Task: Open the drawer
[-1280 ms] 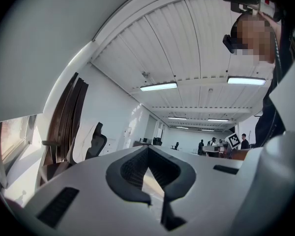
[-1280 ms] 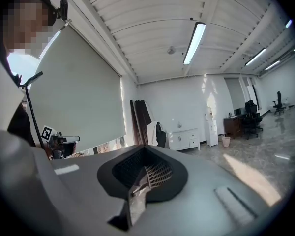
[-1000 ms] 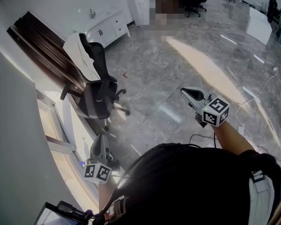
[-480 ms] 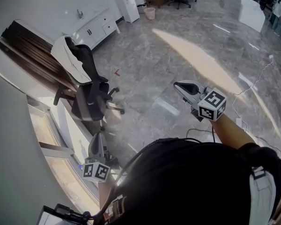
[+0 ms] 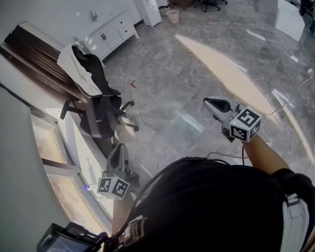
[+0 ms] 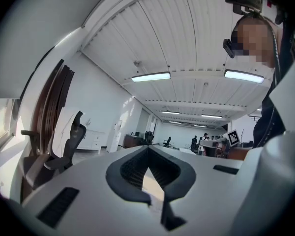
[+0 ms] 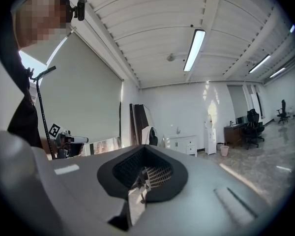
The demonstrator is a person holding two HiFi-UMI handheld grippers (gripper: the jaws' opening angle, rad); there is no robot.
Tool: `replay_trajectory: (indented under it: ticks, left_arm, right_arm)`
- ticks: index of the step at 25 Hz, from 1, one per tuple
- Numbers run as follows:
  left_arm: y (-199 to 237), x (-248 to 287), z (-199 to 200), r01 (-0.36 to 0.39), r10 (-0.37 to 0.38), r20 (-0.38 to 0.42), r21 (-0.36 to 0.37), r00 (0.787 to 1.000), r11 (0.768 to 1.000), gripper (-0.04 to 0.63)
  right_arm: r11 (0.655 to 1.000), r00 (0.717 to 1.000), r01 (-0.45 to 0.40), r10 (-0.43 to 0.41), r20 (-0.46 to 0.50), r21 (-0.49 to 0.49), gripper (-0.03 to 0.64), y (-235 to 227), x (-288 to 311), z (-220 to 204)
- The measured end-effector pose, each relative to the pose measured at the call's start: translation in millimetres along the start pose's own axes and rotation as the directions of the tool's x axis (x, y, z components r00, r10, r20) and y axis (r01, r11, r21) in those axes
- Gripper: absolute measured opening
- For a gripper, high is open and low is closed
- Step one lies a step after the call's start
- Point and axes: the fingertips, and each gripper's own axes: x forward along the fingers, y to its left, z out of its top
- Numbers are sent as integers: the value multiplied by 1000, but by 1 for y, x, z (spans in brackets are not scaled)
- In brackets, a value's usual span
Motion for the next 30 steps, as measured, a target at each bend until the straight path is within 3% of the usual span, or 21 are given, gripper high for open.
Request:
replay_trajectory:
  ticks: [6,13,23,30]
  left_arm:
    - [-21,46,-16,43,-44,-53,-18,998,999,-9]
    - [10,99,-25,109,-113,-71,-50,991,993,-9]
    - [134,178,25,258,-260,-89,-34,961,966,-9]
    - [223,229,52,289,-292,-108,-42,950,956,-9]
  right_arm:
    - [999,999,19,-17,-29,42,-6,-39,-7,-18]
    - [996,996,64,-61,-58,65,-6,-62,24,-35]
    - [981,982,186,-183,-40,59,-6,-70,153,-2]
    - [972,976,219,-218,-24,87,-6,-81,245,6]
